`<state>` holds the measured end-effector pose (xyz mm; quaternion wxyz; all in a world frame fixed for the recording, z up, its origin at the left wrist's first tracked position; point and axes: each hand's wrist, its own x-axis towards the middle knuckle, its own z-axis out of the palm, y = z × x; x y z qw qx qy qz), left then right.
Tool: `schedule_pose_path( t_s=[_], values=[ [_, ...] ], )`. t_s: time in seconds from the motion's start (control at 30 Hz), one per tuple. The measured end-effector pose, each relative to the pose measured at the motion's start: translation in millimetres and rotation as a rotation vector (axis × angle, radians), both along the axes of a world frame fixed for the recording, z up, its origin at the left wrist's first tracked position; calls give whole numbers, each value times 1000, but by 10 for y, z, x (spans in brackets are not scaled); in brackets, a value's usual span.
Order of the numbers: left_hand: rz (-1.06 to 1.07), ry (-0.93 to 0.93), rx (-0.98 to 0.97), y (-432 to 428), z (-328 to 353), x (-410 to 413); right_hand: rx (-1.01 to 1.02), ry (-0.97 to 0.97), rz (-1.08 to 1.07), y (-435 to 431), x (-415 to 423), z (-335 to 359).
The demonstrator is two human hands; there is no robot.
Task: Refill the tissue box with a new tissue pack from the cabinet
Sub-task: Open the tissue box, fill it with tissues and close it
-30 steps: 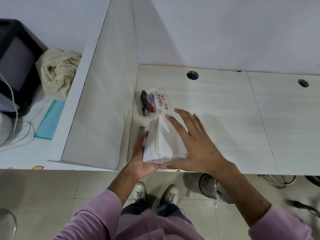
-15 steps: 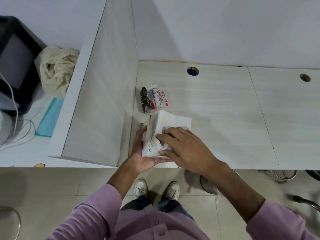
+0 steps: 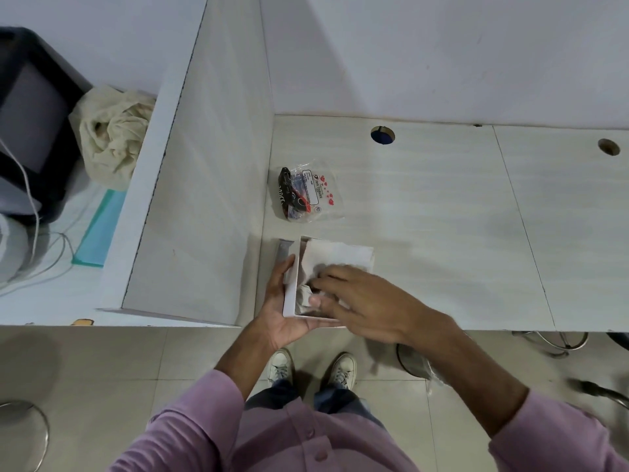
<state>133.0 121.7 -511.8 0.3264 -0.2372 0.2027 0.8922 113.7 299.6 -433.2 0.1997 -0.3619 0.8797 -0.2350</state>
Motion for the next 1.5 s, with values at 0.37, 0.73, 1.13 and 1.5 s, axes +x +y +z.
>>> schedule_pose_path(
  t_s=[0.37,0.73,1.13,1.5],
  values=[
    [63,-33,105,3,52,11,-76,342,-61,2,-128,-184],
    [-30,-1,29,-89,186,38,124,466,37,-110,116,-369],
    [50,41,-46,-209,165,3,-116,319,-61,-167,54,-94],
    [70,-26,-175,-129,315,-28,-191,67,24,-199,291,-176]
  ],
)
